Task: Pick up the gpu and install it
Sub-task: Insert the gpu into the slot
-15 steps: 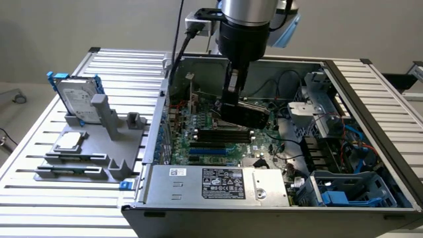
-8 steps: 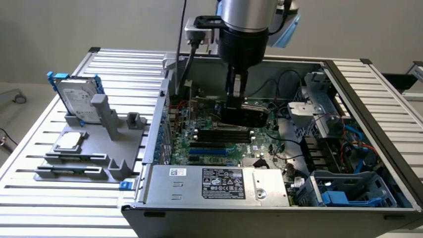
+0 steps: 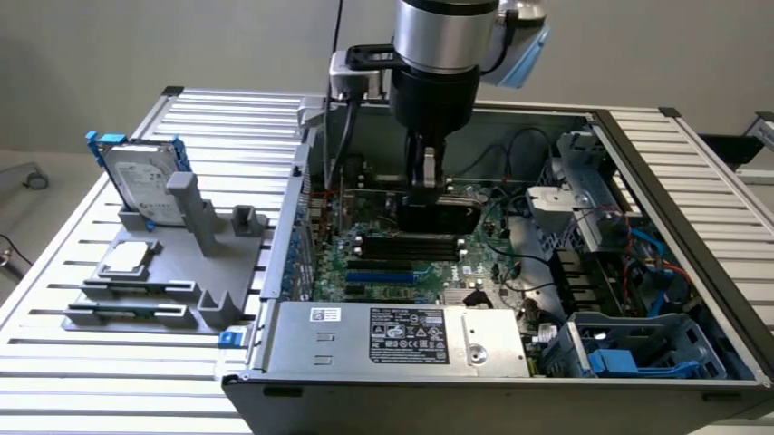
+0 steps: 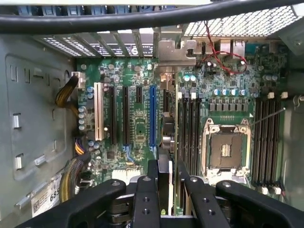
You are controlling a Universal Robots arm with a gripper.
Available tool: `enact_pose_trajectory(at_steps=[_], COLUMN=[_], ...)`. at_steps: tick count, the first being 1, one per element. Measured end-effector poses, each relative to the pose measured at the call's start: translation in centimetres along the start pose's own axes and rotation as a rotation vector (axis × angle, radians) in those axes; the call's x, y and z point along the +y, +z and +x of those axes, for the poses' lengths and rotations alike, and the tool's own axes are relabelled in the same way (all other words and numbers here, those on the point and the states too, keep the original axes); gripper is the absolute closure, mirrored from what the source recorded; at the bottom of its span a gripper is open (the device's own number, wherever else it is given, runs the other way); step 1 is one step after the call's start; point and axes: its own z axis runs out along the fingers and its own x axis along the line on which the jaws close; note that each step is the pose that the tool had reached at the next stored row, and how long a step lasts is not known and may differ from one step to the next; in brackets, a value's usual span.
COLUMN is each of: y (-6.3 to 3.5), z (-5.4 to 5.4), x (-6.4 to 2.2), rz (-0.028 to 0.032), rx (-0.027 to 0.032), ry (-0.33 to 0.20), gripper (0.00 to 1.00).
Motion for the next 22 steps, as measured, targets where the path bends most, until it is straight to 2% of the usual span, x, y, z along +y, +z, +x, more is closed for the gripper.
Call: enact_pose_trajectory(at_steps=[3, 4, 11, 22], y=[0.37, 0.42, 0.58, 0.91], z=[0.1, 0.2, 1.5, 1.7], x=[1.07, 1.16, 1.38, 1.80], rz=[0.0000, 0.0000, 0.0000, 0.0000], rx=[-0.0018, -0.0023, -0.0031, -0.0031], ry=[-0.004, -0.005, -0.012, -0.013], gripper=[0.74, 0.74, 0.74, 0.74])
